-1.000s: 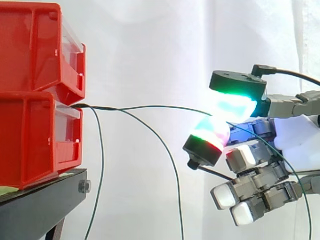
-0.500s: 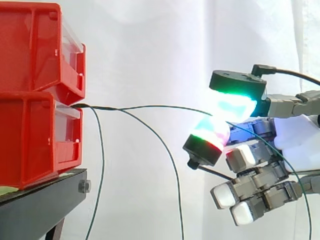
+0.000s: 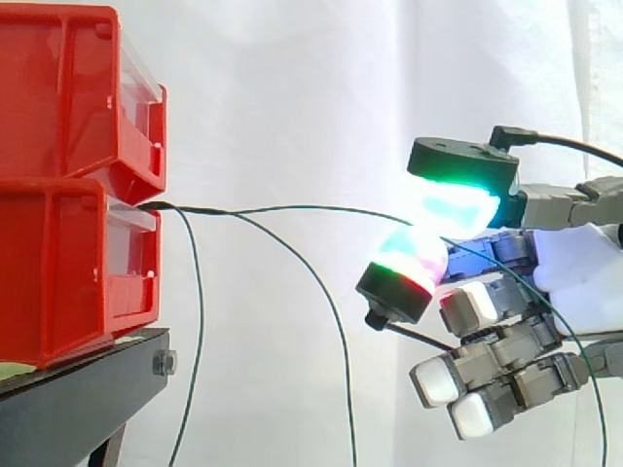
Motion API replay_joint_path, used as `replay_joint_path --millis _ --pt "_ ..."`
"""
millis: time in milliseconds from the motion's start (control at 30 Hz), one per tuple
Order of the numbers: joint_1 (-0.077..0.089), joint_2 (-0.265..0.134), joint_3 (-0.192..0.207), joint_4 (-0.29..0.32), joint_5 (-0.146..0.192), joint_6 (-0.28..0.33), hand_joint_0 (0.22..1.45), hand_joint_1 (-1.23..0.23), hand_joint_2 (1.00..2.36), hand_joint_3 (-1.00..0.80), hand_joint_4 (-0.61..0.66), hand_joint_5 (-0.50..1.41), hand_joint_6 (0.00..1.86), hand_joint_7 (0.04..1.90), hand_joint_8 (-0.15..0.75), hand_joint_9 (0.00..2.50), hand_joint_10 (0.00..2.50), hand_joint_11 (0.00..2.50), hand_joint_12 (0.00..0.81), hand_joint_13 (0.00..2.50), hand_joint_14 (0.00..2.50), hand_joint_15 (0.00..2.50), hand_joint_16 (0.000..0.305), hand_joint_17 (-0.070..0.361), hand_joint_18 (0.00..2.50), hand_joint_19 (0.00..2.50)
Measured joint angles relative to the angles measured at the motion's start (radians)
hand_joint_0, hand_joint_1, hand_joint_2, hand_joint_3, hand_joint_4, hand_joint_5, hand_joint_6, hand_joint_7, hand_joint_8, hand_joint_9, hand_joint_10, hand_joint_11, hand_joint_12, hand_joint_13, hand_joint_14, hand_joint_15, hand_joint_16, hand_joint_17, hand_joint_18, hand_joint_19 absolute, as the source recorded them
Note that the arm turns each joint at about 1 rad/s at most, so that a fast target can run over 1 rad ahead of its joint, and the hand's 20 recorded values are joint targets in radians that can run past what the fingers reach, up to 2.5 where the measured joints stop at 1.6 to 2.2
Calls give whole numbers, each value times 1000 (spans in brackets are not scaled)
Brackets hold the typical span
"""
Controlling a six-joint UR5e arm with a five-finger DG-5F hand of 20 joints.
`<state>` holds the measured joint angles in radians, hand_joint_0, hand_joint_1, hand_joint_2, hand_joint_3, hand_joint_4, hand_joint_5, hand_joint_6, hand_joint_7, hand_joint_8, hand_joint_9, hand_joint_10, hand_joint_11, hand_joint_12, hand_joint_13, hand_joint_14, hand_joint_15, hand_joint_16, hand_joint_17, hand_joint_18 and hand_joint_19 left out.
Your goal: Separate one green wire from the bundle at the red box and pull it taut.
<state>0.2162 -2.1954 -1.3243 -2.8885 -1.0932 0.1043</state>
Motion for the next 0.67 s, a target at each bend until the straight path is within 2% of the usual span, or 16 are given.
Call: replay_joint_path --millis 667 --pt "0 0 0 0 0 0 580 -794 1015 -58 42 -104 908 1091 260 1188 17 680 382 855 19 540 57 127 740 472"
